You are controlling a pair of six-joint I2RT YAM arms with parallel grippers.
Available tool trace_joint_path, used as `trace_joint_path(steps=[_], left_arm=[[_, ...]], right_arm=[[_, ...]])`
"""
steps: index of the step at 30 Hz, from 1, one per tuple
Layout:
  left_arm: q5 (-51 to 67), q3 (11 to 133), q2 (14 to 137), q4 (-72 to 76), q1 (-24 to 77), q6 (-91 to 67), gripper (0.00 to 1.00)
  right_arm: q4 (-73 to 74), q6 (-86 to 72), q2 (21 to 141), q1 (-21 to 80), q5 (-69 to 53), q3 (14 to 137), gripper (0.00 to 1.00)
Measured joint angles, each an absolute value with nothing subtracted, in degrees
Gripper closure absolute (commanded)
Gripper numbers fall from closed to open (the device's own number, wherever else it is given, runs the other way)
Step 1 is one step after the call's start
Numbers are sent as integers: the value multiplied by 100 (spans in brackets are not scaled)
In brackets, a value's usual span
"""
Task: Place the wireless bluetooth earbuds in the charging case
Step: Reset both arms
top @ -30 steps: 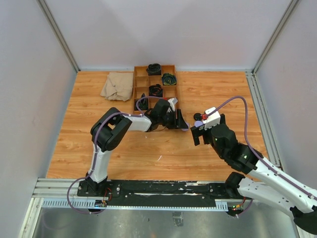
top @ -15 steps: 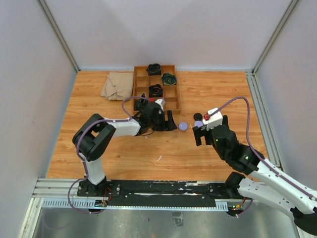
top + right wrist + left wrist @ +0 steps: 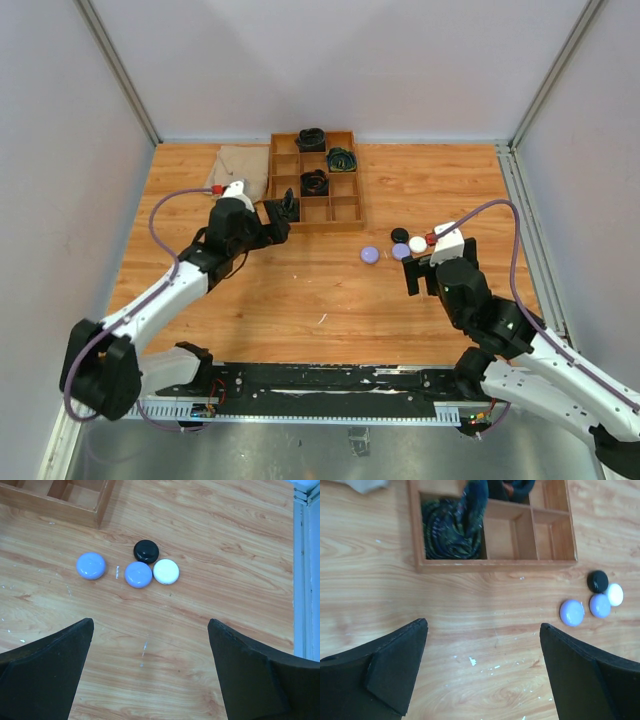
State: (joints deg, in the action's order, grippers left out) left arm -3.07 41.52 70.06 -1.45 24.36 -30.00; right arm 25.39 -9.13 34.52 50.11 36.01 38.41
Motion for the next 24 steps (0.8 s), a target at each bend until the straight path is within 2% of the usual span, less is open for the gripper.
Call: trace_joint_path(steps=[11,20,24], left_arm=[[-1229,4779,4705,-2082,2375,-2198,1],[-1754,4464,2440,-2327,2375,-1712,1],[-1905,4254,1861,-2316,2375,-1673,1]], right_arm=[[2847,-884,3135,5011,4042,3966,1],[2864,-878,2934,5011,4274,3966,2],[2864,-878,2926,5011,4307,3966,1]])
